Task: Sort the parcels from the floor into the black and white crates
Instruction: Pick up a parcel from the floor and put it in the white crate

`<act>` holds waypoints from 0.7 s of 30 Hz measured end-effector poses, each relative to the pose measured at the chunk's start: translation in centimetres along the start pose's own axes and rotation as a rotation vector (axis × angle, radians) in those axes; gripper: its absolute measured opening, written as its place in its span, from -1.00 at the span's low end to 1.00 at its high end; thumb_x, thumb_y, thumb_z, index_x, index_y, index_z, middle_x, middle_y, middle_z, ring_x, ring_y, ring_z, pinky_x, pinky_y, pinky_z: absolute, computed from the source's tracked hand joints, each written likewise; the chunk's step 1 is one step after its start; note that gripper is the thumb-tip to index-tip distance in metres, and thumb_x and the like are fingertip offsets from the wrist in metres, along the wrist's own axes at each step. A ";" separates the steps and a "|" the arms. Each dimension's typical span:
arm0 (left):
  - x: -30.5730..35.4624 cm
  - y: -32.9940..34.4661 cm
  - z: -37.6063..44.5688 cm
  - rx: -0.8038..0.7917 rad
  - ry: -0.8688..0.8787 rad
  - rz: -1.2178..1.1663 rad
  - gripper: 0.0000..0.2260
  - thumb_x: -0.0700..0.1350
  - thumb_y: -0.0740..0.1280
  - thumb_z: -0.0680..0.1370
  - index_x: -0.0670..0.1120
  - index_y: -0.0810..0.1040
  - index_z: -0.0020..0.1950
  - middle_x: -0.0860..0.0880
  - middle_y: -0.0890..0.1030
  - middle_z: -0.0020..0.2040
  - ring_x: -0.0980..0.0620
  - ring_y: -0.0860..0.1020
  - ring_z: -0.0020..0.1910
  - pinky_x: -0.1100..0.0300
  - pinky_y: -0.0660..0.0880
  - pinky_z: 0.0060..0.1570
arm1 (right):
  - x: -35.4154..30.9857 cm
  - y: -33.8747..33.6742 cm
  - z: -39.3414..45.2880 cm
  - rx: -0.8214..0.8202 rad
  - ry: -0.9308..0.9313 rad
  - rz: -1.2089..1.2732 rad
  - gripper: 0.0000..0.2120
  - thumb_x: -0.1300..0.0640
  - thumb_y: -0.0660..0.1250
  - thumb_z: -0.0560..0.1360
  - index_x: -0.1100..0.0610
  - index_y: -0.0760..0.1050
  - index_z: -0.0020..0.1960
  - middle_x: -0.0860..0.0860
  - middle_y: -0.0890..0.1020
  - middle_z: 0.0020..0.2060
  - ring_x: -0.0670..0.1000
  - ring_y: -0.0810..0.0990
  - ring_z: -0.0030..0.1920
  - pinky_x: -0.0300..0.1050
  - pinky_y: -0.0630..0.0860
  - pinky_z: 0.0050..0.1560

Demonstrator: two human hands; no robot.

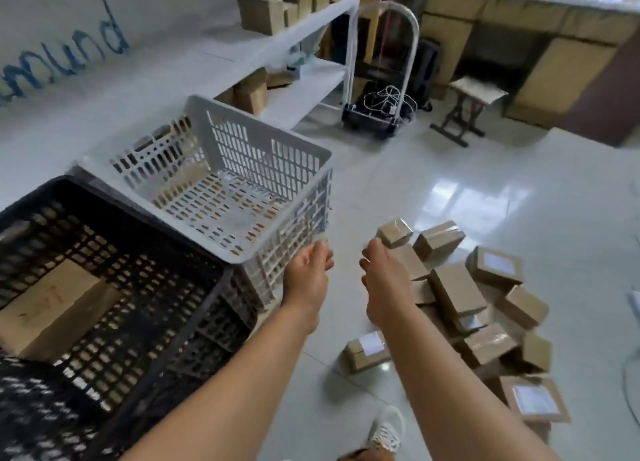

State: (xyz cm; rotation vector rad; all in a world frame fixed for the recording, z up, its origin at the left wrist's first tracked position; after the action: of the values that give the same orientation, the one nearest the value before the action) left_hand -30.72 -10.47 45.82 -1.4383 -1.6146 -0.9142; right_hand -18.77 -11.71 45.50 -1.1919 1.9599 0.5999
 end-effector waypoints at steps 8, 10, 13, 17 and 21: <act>-5.6 10.3 2.4 -0.087 -0.146 0.175 -0.79 0.03 0.18 0.61 -0.06 0.52 0.06 0.01 0.60 0.04 0.07 0.56 0.09 0.13 0.46 0.12 | 1.8 -12.0 6.3 0.144 0.152 -0.015 -0.62 -0.07 0.10 0.58 0.24 0.45 0.10 0.23 0.49 -0.06 0.13 0.52 0.00 0.03 0.41 0.09; -7.3 12.0 3.3 -0.082 -0.200 0.205 -0.80 0.05 0.18 0.60 -0.03 0.52 0.02 0.03 0.59 0.01 0.04 0.55 0.12 0.06 0.45 0.22 | 2.0 -14.4 7.9 0.174 0.191 -0.032 -0.67 -0.06 0.10 0.59 0.17 0.48 0.01 0.22 0.52 0.09 0.19 0.49 0.16 0.11 0.40 0.24; -9.9 13.9 4.8 -0.055 -0.267 0.259 -0.80 0.05 0.16 0.60 0.03 0.48 -0.14 0.08 0.56 -0.07 0.02 0.54 0.11 0.01 0.41 0.27 | 2.8 -16.8 10.7 0.194 0.221 -0.009 -0.77 -0.08 0.13 0.58 0.03 0.47 -0.06 0.15 0.53 0.15 0.14 0.48 0.20 0.06 0.40 0.20; -13.9 15.3 7.3 -0.042 -0.363 0.284 -0.75 0.10 0.12 0.61 -0.02 0.45 -0.10 0.08 0.54 -0.05 0.02 0.51 0.11 0.00 0.37 0.28 | 4.9 -18.4 14.6 0.165 0.284 -0.036 -0.58 -0.15 0.10 0.58 0.05 0.44 0.31 0.04 0.53 0.23 0.05 0.47 0.19 -0.01 0.36 0.13; -18.1 15.5 10.5 -0.016 -0.443 0.302 -0.75 0.11 0.12 0.61 0.08 0.37 -0.24 0.07 0.46 -0.17 -0.01 0.45 0.00 0.03 0.35 0.19 | 7.5 -18.5 18.4 0.153 0.336 -0.090 -0.76 -0.08 0.10 0.58 0.02 0.45 -0.08 0.04 0.52 -0.11 0.00 0.49 -0.07 -0.10 0.36 -0.10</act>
State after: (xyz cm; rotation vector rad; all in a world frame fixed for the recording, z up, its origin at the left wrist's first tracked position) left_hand -15.08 -7.46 25.20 -1.9297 -1.6306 -0.4553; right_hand 2.18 -11.14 28.18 -1.3422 2.1694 0.2072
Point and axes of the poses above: each hand's wrist, its own z-axis towards the middle knuckle, its own y-axis out of the palm, x = y × z, the point moved 5 cm from there along z, towards the middle knuckle
